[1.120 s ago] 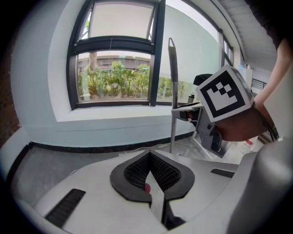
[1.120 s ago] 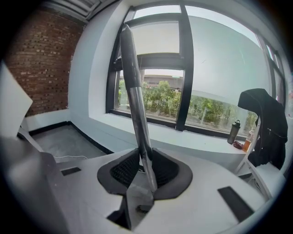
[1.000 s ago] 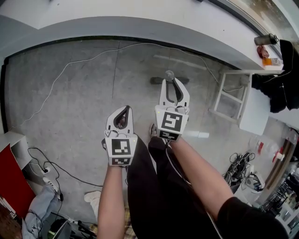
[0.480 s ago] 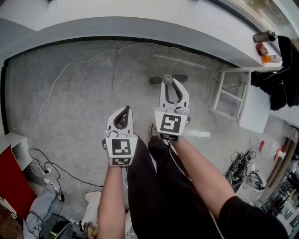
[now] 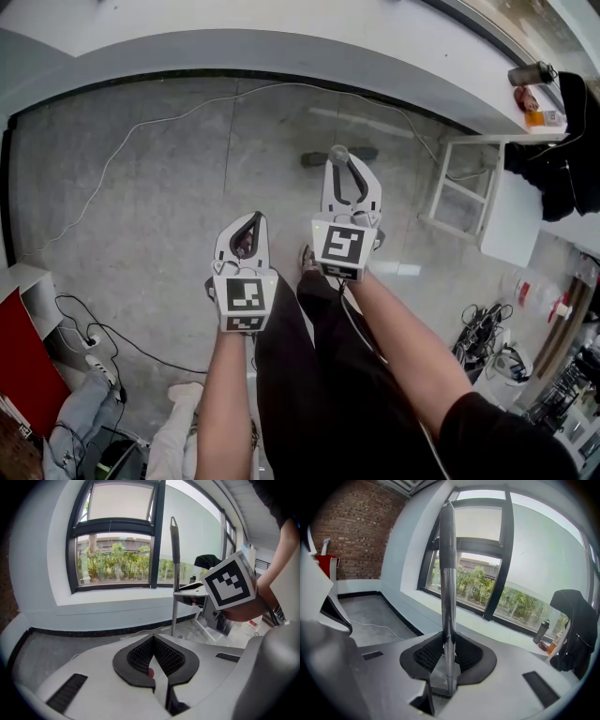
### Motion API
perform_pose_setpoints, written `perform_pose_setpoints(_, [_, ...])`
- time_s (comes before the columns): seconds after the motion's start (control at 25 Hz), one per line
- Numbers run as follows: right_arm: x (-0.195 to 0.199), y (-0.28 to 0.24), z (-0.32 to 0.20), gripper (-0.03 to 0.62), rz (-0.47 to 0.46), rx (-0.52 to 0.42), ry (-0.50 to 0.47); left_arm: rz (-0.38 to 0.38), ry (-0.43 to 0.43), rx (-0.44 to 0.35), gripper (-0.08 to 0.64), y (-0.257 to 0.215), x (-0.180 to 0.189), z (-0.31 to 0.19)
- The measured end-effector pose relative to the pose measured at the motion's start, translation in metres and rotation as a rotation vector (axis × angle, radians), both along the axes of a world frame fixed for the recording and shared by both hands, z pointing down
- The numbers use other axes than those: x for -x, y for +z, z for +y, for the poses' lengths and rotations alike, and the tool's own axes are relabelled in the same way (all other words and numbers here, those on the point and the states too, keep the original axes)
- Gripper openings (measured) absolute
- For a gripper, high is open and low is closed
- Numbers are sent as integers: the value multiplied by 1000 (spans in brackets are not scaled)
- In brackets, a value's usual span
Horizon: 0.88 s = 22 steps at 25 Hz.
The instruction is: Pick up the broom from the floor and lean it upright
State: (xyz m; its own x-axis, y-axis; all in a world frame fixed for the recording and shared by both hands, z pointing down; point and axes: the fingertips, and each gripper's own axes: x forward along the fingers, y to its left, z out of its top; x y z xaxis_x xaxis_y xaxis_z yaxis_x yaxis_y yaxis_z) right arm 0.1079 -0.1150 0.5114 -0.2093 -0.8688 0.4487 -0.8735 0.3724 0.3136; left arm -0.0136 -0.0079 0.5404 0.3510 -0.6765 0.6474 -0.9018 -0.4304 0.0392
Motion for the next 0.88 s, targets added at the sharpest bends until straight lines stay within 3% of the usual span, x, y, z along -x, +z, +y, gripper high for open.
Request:
perform_pose_setpoints(0.52, [-2,-1,5,75,12,6,-1,-2,4,2,6,0,2,4])
perform_pose_setpoints(0.88, [2,-5,9,93,53,-9,-70,-5,13,2,6,-1,-4,0])
